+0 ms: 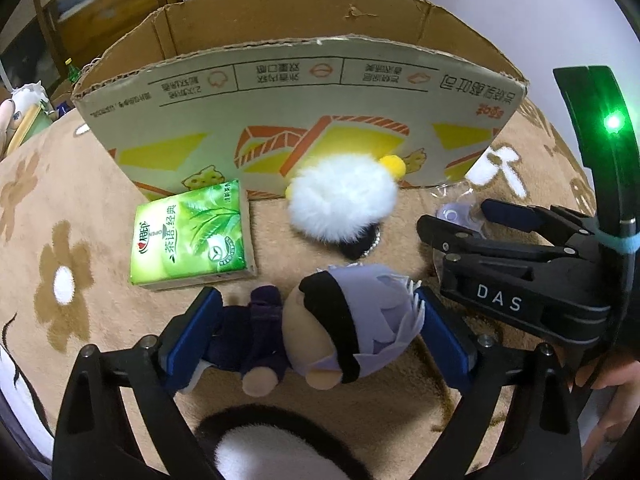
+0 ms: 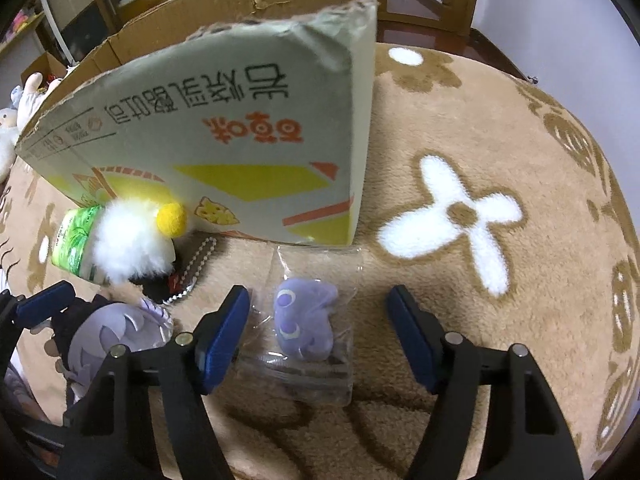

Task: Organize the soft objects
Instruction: 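Lower the left tool onto the purple-haired doll while the right tool reaches the clear bag with lavender toy, then close the left tool on the doll while the right tool grips the clear bag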

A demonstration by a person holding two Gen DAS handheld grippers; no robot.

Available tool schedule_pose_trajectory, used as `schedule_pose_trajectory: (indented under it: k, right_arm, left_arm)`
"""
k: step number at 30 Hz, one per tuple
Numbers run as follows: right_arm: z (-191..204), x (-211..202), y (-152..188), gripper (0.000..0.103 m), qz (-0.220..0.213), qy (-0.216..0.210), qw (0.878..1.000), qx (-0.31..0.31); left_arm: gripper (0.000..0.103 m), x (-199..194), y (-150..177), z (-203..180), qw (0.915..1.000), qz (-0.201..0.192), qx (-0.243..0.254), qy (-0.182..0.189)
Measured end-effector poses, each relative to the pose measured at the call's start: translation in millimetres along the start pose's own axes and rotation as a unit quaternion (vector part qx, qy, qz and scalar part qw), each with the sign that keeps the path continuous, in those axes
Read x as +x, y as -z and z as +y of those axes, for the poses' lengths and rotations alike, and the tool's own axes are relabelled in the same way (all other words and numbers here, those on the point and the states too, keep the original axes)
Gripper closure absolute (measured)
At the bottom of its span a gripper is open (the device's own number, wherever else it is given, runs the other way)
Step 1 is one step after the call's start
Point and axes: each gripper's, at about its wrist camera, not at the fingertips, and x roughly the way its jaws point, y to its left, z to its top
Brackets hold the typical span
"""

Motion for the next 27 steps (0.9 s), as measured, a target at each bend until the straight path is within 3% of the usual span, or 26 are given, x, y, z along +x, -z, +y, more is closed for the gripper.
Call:
schedule_pose_trajectory:
  k: [6, 11, 15, 21, 27]
  right_arm:
    - [2, -3, -1, 0.041, 0.007, 0.002, 1.000, 0.006]
    - [7, -1, -2, 0.042, 0.006, 0.006, 1.000, 0.005]
    - [9, 0, -1, 0.051, 0.005, 0.012, 1.000, 0.005]
    - [7, -10, 3, 0.053, 0.006, 0.003, 1.000, 0.012]
    - [10, -17, 10, 0.054, 0.006, 0.002, 1.000, 0.012]
  left_arm:
    - [0.012, 1, 0, -2, 1.0000, 0.004, -0.004, 0.004]
    - [0.012, 1, 3, -4, 1.0000, 0.004, 0.006, -0.002]
    - [0.013, -1, 5, -4, 1.0000, 0.009, -0.001, 0.002]
    - [0.016, -3, 7, -2, 0.9999, 0.016, -0.003, 0.005]
    - [0.018, -4, 6, 11, 0.9982, 0.026, -0.043, 0.033]
